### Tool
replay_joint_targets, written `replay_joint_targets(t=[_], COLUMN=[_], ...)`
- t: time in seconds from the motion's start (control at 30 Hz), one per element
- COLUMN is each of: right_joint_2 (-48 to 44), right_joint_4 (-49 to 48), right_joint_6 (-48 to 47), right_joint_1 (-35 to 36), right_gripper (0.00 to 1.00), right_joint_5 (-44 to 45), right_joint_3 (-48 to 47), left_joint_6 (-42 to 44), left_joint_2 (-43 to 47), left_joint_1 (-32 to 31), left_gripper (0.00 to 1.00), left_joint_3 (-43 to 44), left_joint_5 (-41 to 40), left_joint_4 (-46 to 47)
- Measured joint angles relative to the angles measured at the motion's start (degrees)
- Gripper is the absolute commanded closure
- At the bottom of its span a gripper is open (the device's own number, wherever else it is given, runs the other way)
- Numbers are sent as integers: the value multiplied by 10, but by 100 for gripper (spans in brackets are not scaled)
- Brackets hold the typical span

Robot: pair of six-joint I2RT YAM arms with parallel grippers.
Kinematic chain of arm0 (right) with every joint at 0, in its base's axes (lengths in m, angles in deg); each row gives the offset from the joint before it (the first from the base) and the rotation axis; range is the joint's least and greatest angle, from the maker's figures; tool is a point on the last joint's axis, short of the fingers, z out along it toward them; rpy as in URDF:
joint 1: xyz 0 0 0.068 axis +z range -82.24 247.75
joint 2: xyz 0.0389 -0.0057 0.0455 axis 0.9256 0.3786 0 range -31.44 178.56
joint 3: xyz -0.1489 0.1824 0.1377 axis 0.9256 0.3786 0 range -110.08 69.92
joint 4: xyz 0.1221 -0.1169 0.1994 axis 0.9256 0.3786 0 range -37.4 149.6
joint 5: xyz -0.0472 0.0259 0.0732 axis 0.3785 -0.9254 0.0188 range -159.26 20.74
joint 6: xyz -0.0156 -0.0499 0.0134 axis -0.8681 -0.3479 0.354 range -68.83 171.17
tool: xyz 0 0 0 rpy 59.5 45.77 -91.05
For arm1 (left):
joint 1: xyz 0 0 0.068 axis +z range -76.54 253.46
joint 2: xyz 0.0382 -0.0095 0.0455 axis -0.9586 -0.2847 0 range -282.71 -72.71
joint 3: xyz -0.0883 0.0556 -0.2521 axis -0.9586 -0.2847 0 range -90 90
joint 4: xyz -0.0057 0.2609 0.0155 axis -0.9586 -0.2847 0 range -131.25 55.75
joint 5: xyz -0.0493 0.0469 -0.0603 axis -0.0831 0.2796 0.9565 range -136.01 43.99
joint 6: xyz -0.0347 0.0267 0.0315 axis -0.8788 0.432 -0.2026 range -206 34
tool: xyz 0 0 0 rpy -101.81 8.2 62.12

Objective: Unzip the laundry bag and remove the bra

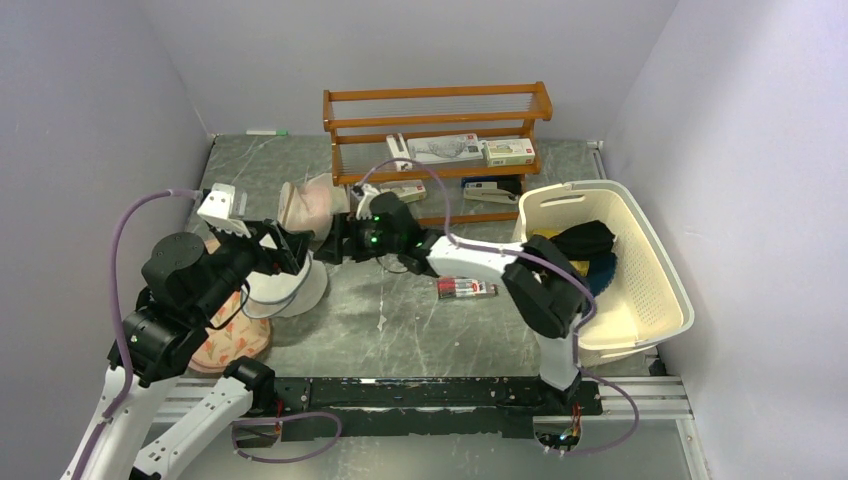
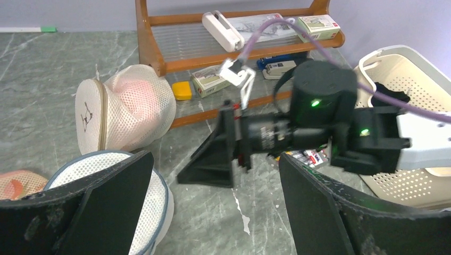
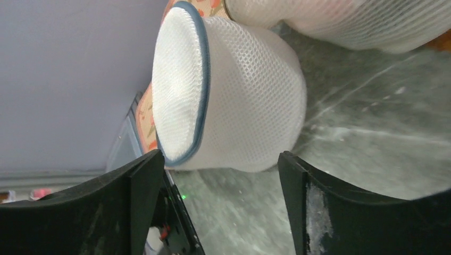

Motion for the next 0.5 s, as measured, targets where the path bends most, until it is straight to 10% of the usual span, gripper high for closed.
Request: replay_joint_targets(t=[0.5], right_joint_2=[-315], right_joint_4=[230], right_joint_6=[-288], right_joint_1=[-104], right_gripper=[0], right_joint_5=[122], right_joint_3=[214], left_joint_6=[-26], left_joint_2=[-39], left_joint_1=[0], left_gripper=[1], left_joint_3=[-84], left_joint_5=[-8], left_joint_4=[10])
